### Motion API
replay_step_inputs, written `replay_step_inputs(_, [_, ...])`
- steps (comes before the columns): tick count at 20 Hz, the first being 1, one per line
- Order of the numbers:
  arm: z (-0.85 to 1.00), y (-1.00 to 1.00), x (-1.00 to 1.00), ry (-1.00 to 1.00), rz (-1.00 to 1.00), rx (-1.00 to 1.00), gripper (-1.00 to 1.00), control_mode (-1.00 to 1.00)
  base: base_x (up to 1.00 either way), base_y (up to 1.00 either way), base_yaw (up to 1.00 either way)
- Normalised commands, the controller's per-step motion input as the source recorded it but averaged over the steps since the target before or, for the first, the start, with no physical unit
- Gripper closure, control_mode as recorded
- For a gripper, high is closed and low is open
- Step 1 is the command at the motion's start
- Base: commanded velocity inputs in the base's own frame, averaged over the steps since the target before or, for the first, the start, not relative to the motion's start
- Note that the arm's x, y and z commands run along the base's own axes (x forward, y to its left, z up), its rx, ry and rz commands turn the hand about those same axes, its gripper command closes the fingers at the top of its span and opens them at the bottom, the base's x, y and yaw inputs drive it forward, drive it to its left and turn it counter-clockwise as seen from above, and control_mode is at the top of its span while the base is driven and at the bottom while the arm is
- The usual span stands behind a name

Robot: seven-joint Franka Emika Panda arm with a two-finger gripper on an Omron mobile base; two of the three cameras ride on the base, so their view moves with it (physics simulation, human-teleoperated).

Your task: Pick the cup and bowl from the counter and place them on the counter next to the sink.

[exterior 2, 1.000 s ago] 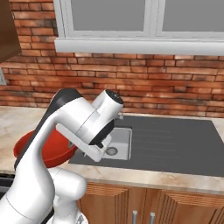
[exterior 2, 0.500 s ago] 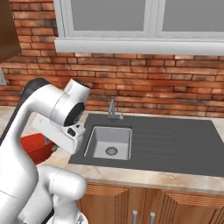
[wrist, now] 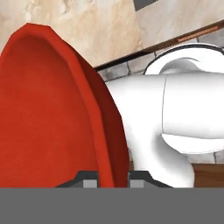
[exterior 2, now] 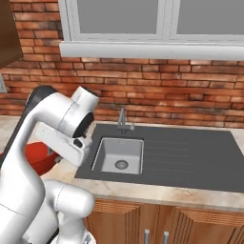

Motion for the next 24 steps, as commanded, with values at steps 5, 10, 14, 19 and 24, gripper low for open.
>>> replay_step_inputs(5, [0.0,0.09,0.0,-0.13,0.0,0.2,1.0,-1.0,0.0,0.0,0.0])
replay_step_inputs(10, [0.0,0.3,0.0,-0.1,0.0,0.05,1.0,-1.0,0.0,0.0,0.0])
replay_step_inputs(14, [-0.02,0.3,0.11,-0.03,0.0,0.0,1.0,-1.0,0.0,0.0,0.0])
replay_step_inputs(19, [-0.16,0.38,0.32,-0.01,-0.01,0.0,1.0,-1.0,0.0,0.0,0.0])
replay_step_inputs(24, [-0.24,0.3,0.55,-0.01,-0.01,0.0,1.0,-1.0,0.0,0.0,0.0])
